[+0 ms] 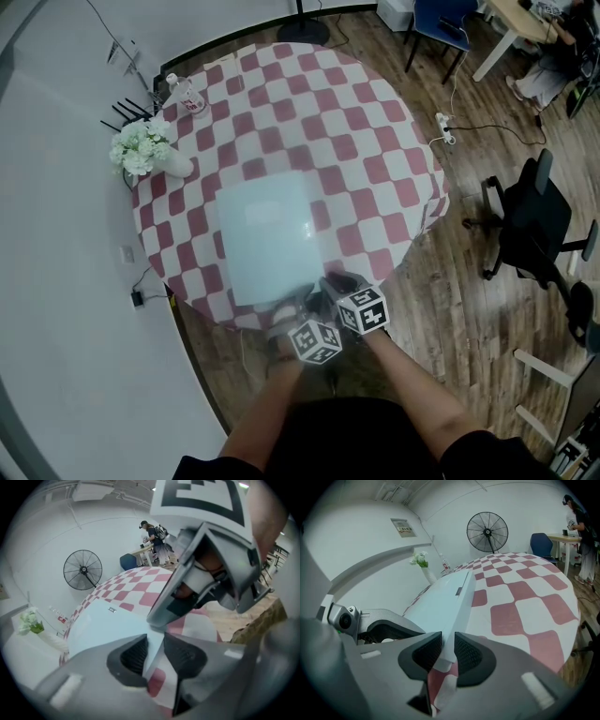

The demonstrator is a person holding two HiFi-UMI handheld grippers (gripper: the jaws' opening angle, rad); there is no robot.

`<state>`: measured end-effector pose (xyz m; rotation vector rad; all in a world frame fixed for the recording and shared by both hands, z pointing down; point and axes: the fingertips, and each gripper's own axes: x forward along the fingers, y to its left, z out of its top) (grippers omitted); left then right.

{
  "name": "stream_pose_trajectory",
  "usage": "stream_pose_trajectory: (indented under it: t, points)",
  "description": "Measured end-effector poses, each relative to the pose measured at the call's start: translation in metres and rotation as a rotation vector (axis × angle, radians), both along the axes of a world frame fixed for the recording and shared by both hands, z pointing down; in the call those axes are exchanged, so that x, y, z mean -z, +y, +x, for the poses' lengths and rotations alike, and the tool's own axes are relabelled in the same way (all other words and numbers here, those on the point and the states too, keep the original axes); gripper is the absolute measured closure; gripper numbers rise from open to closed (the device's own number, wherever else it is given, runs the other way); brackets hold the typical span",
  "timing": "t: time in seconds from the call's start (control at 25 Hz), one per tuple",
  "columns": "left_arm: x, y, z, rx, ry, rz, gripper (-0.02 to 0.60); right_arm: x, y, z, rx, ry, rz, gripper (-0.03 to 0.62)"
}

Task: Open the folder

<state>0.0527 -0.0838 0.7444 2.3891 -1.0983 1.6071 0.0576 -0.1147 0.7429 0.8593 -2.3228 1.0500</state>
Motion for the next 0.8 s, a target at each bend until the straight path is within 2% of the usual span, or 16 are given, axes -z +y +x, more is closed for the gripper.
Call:
stream_pose_trajectory:
  t: [0.16,0.32,0.8]
  points:
    - [0.003,0.002,0.001,-0.018,0.019,-0.004,0.5,0.0,-0.001,-0.002,0.016,0.0,-0.003,0.512]
    - [0.014,0.003,0.004,0.008,0.067,0.006,0.547,0.003,0.002,-0.005,0.026,-0.006,0.0,0.557]
    - [0.065,-0.007,-0.009,0.098,0.131,0.11,0.58,0.004,0.003,-0.006,0.043,0.021,-0.014,0.557]
